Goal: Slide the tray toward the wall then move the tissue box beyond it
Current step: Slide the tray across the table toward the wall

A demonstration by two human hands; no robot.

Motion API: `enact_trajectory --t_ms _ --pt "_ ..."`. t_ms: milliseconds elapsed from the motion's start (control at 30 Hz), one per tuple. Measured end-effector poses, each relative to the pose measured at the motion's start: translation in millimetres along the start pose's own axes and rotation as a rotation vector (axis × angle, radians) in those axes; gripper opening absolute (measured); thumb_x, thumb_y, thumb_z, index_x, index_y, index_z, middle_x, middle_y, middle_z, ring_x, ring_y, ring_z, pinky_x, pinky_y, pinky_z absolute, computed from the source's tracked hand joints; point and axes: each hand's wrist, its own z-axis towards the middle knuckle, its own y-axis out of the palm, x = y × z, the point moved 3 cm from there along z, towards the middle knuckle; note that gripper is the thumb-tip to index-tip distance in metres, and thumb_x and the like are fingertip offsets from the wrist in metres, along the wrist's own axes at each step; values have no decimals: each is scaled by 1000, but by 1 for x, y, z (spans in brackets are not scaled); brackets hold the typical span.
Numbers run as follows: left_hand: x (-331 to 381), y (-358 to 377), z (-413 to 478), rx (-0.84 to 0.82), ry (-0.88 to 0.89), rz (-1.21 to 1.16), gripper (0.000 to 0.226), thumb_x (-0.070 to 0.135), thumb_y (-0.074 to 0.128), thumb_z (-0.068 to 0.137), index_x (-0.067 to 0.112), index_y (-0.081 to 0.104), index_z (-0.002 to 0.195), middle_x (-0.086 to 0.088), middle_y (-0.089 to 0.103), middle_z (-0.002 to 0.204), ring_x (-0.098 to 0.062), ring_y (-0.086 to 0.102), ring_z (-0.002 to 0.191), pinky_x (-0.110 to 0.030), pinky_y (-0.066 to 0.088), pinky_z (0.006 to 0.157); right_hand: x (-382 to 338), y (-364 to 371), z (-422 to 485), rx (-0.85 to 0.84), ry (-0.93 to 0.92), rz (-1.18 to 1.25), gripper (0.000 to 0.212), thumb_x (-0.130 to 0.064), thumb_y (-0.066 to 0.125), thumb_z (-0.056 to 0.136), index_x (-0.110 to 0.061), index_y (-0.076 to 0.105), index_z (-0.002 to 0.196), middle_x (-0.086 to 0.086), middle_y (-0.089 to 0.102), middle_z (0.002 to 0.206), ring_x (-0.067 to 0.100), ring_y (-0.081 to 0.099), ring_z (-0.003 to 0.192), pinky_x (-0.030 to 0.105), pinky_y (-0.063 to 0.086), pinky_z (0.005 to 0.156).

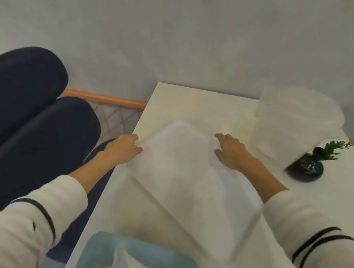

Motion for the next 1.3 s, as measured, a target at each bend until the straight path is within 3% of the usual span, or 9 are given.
enact_trajectory --t_ms 167,300,533,700,767,867,933,1100,1300 --pt "-15 11 24 82 50 -2 19 15 60 91 2 66 104 -16 66 102 -34 64 91 -48 55 82 5 19 19 -11 92 13 42 -12 38 97 -4 39 138 20 50 129 39 50 118 46 43 97" --pt "-11 12 37 110 101 19 14 10 59 92 0 66 99 -15 64 98 -34 63 88 -48 56 77 8 24 27 31 115 -13 31 -2 38 95 -1 50 124 20 53 117 37 52 110 46 48 89" --pt "-7 8 56 173 93 -4 20 14 57 94 5 67 108 -13 66 109 -31 64 96 -48 56 81 4 25 32 76 210 -94 26 1 45 90 -1 52 115 15 57 115 34 54 109 41 47 80" --pt "-5 9 47 287 35 34 46 25 65 88 5 51 127 -16 42 131 -33 47 114 -44 49 90 -2 21 33 105 267 -115 25 -2 49 87 -1 54 112 16 60 116 35 57 109 39 48 82" --pt "-6 9 38 354 -50 -30 53 28 68 86 2 45 126 -19 39 131 -35 45 112 -41 48 84 -2 20 33 114 288 -119 24 -2 50 88 0 55 111 16 61 115 35 59 107 38 48 81" --pt "-14 17 36 229 -228 -259 55 32 65 88 -3 42 123 -22 51 123 -36 56 101 -37 46 69 -3 17 33 131 319 -101 23 -3 50 89 1 57 110 18 63 112 35 61 103 38 48 81" --pt "-18 24 33 82 -279 -347 53 38 61 88 -6 54 118 -19 64 107 -33 63 86 -33 46 59 -4 16 33 132 342 -77 23 -2 51 89 1 58 110 18 63 112 36 63 102 38 49 81" --pt "-10 38 20 -8 -180 -265 26 24 62 88 -1 62 96 -15 68 91 -33 69 80 -39 55 68 -9 15 31 109 383 21 27 -3 50 90 2 57 115 18 60 120 38 60 110 38 47 87" --pt "-16 19 32 35 -99 -106 13 11 59 89 3 54 79 -11 57 80 -28 56 74 -33 44 60 -16 17 16 43 409 147 30 -4 49 89 5 54 116 21 55 125 41 57 112 39 47 88"
